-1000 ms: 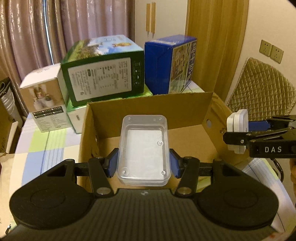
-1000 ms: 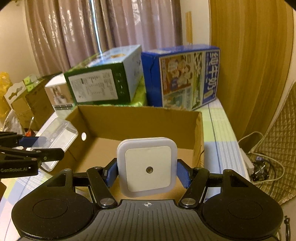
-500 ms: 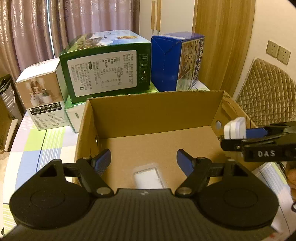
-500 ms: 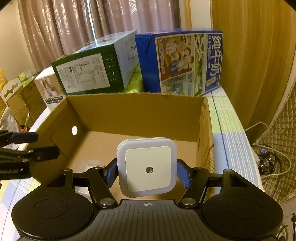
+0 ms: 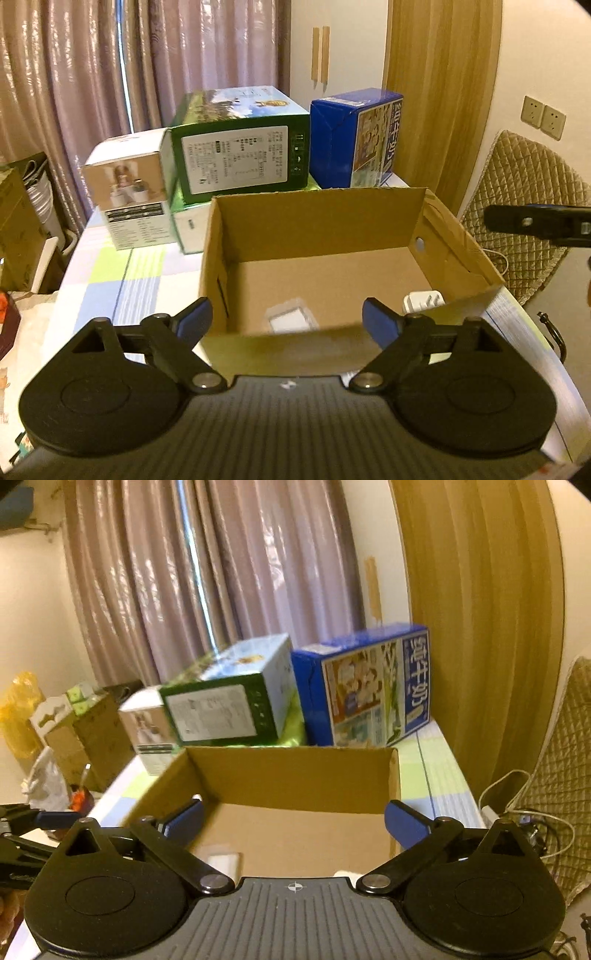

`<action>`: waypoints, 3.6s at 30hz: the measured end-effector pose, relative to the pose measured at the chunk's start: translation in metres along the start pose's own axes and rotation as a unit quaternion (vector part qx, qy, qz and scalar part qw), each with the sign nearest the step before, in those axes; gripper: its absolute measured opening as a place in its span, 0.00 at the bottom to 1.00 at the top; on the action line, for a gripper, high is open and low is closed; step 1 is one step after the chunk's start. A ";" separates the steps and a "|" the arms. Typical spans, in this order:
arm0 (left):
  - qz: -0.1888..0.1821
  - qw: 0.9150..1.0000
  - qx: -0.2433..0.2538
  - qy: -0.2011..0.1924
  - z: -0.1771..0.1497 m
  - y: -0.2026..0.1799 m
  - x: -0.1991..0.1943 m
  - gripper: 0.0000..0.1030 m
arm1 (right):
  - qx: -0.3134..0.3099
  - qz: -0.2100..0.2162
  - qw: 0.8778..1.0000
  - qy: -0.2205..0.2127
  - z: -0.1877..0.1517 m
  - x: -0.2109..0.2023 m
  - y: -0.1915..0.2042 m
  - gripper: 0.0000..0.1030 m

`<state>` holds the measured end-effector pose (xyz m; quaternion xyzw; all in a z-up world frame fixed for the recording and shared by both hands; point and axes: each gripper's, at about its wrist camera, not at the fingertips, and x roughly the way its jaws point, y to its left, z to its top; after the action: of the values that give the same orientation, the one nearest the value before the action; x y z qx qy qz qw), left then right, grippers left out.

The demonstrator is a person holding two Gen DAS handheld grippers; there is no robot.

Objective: Organize objects
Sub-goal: 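Carry the container and night-light into the cardboard box and open both tools, then move both tools back toward the remaining items on the table, then grasp the green medicine box with the left tool while the right tool grasps the white sock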

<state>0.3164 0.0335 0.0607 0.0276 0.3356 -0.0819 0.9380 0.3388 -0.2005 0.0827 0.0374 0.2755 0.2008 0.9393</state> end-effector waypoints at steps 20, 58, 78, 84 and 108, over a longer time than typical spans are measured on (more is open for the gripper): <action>0.031 0.999 -0.021 -0.009 -0.118 -0.017 -0.122 0.99 | 0.013 -0.002 1.000 0.020 -0.132 -0.130 0.037 0.98; 0.011 0.991 0.127 0.034 -0.189 -0.030 -0.037 0.88 | -0.109 0.025 0.988 0.103 -0.213 -0.045 0.052 0.78; -0.013 0.983 0.159 0.088 -0.196 -0.037 0.008 0.55 | -0.130 0.036 0.981 0.138 -0.213 0.000 0.062 0.27; -0.028 0.990 0.086 0.109 -0.202 -0.031 -0.015 0.53 | -0.065 0.012 0.986 0.153 -0.210 -0.026 0.041 0.27; -0.010 0.992 0.077 0.096 -0.209 -0.035 -0.013 0.65 | -0.217 -0.014 0.962 0.165 -0.245 -0.035 0.061 0.58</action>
<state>0.1699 0.0229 -0.0932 0.1039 0.4174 -0.1134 0.8956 0.1601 -0.1685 -0.0955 -0.2050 0.3770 0.2463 0.8690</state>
